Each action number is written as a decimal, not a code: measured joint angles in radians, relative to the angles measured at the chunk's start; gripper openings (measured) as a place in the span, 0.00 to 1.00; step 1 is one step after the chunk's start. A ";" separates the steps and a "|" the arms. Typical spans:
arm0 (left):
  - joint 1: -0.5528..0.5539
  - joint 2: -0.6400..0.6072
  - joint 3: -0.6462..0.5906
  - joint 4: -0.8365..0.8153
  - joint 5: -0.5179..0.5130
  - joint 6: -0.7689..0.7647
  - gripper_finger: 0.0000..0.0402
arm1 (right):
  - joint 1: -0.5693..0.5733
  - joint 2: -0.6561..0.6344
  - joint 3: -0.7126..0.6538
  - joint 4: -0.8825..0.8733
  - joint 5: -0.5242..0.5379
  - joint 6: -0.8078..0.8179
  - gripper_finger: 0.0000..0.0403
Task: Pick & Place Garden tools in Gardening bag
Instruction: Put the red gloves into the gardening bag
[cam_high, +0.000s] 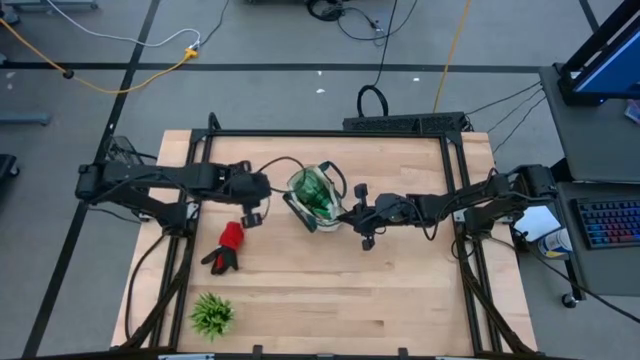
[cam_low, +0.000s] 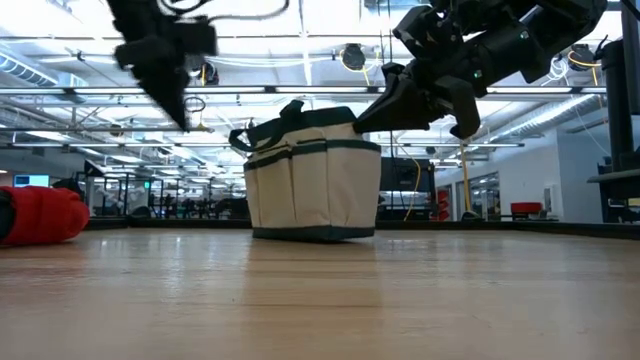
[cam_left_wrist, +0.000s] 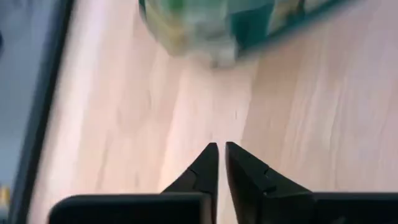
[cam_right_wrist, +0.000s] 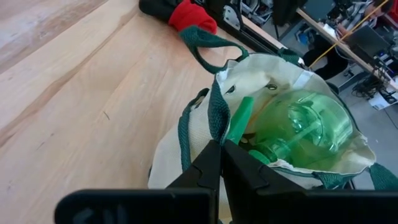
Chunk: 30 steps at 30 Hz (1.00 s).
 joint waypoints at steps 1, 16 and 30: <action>0.000 0.003 -0.001 -0.043 -0.001 -0.032 0.11 | 0.000 0.000 0.000 0.001 0.000 0.000 0.01; -0.054 0.011 -0.027 -0.250 0.173 -0.523 0.44 | 0.000 0.000 0.000 0.001 -0.002 0.055 0.01; -0.228 0.012 -0.273 -0.236 0.326 -1.021 0.39 | 0.040 0.000 0.000 0.025 0.000 0.055 0.01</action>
